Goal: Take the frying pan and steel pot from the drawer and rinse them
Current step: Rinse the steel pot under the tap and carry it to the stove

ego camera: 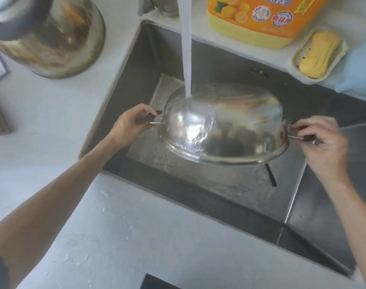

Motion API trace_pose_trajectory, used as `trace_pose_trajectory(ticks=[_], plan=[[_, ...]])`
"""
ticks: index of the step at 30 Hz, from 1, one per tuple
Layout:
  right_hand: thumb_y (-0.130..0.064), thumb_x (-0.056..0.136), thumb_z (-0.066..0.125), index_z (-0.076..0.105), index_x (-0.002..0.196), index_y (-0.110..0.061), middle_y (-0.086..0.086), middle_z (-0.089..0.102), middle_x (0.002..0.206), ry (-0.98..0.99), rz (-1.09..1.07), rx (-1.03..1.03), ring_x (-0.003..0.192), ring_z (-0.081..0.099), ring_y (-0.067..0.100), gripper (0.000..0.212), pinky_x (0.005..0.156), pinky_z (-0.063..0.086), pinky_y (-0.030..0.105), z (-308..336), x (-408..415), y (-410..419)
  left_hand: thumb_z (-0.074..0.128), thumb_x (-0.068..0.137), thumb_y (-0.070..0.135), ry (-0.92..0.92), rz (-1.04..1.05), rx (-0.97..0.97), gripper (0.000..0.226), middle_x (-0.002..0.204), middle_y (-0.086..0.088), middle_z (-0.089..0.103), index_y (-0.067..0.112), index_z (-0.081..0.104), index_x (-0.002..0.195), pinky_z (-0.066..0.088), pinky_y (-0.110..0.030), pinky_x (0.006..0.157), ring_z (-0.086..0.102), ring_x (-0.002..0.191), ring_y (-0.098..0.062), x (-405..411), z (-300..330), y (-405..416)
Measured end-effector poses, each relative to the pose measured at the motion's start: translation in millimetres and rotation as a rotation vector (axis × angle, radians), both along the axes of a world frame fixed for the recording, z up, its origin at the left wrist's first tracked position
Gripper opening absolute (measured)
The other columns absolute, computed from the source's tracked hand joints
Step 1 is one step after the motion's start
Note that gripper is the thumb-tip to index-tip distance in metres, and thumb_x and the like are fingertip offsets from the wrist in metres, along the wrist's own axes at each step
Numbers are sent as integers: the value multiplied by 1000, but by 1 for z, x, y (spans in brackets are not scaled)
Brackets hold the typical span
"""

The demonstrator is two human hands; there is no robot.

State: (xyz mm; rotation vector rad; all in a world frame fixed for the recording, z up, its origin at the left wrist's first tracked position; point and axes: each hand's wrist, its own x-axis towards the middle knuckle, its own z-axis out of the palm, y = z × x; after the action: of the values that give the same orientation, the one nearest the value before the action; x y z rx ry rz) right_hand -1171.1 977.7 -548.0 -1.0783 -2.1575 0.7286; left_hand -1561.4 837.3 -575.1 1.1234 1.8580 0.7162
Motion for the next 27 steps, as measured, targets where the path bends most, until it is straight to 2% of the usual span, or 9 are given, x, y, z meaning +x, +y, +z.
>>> trace_pose_trajectory(ticks=[3,7,9,11,13,16,21,24,27], plan=[[-6,85,68,67,61,0,0,63,100,-70,-63,152,90,52,21,26,83,39,26,10,0,1,48,79,-13,-275,26,-5,49,97,12,69,30,67,96,48,-29,94,62,97,-11,3,-2,-2],[-7,84,70,71,70,0,6,49,124,-26,-84,166,112,52,22,16,95,44,31,7,2,6,53,74,13,-556,186,-18,26,91,-7,65,8,67,97,50,-29,82,62,86,-17,5,6,3],[-5,82,70,68,87,-4,10,44,134,16,-60,64,124,49,26,5,103,43,35,0,2,6,57,88,11,-411,207,32,10,84,4,67,12,67,91,50,-23,73,62,77,-8,7,11,6],[-4,81,70,65,102,-9,-4,46,138,48,-84,-85,125,52,17,22,103,43,28,-5,-1,3,59,91,7,-283,193,67,12,87,4,67,16,67,94,51,-26,78,62,80,-7,8,14,6],[4,79,68,62,108,-23,-30,59,117,85,-130,-312,109,58,-5,40,94,44,13,-9,-8,-3,59,91,7,-243,199,89,16,89,0,68,17,68,99,51,-31,85,63,83,-11,5,22,5],[4,69,73,63,86,-47,-35,65,82,6,-105,-669,80,60,-15,55,76,45,4,-27,-14,-9,58,90,8,-166,223,128,21,79,10,71,24,70,98,51,-28,88,65,80,-10,-2,40,5],[15,77,60,65,112,-19,-11,71,97,-1,138,-1156,91,64,-2,48,82,48,10,-56,-14,-20,56,80,18,-61,294,132,25,61,10,65,34,75,83,53,-28,79,61,68,-9,-13,79,17],[3,78,55,75,93,-14,3,71,94,187,109,-1443,88,63,14,30,84,50,25,-66,-24,-28,54,79,18,-30,303,114,25,57,10,63,33,74,79,53,-30,71,59,56,-4,-11,100,28],[-15,79,67,68,106,2,17,64,105,238,5,-1493,91,58,21,32,86,44,33,-76,-37,-26,55,78,22,58,247,84,23,58,11,67,35,73,79,53,-30,71,60,55,-4,-1,113,23]])
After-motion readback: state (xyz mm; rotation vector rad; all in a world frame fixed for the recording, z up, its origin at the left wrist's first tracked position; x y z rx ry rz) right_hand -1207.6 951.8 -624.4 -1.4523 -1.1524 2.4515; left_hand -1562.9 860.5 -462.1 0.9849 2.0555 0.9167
